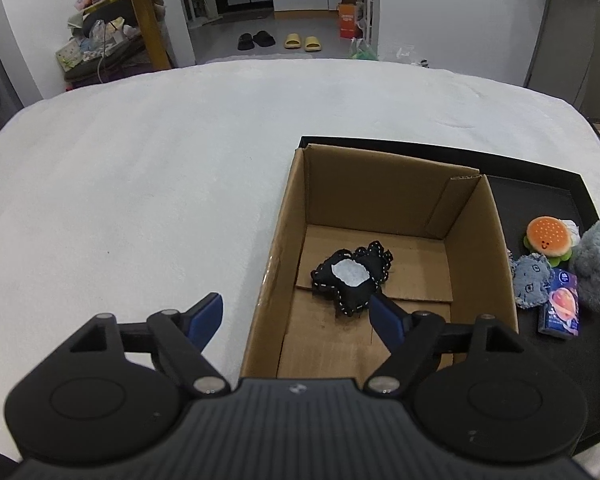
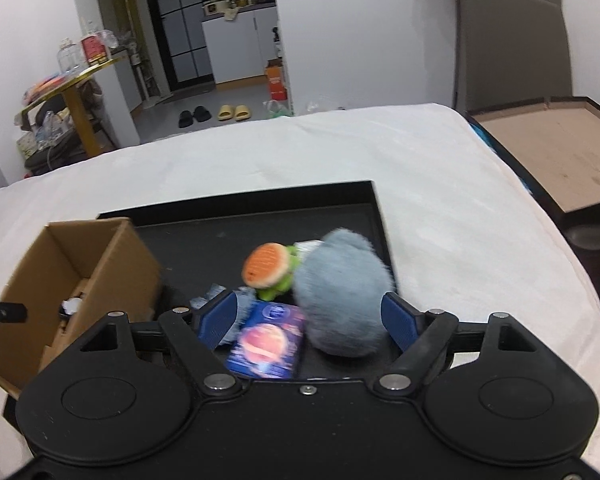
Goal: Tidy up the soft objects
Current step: 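Move the right tool to the grey fluffy ball and grasp it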
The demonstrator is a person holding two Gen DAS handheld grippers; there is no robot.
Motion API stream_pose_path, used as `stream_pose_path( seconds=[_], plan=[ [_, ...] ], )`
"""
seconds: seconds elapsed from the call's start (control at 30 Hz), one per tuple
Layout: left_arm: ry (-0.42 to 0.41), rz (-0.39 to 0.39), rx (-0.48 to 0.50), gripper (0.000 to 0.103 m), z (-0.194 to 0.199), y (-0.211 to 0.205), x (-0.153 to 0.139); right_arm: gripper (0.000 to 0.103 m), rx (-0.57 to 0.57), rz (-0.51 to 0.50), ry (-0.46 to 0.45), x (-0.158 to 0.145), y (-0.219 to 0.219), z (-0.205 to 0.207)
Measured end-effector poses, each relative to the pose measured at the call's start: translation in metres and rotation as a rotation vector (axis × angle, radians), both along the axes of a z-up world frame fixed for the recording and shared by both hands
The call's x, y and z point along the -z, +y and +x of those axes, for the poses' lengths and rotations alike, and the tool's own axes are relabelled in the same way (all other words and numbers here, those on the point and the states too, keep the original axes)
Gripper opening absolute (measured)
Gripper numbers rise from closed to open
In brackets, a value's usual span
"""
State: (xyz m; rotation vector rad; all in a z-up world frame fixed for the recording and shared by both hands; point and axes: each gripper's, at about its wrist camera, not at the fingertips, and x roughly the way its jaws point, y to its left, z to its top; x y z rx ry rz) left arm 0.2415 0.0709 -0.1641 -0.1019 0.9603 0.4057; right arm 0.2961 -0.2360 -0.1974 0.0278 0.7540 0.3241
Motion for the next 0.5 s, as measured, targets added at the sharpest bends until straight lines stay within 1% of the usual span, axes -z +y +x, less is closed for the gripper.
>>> stream_pose_path(
  seconds=[0.13,0.23,0.5],
  plan=[
    [-0.008,0.033,-0.021,0.079,0.002,-0.007,-0.001,0.079,0.022,0.007,0.009,0.011,-0.017,0.005],
    [-0.003,0.058,-0.037,0.079,0.005,-0.012,0.001,0.079,0.033,0.037,0.024,0.017,-0.028,0.008],
    [0.024,0.1,-0.027,0.079,0.011,-0.026,0.006,0.079,-0.005,0.083,0.053,0.034,-0.032,0.022]
  ],
)
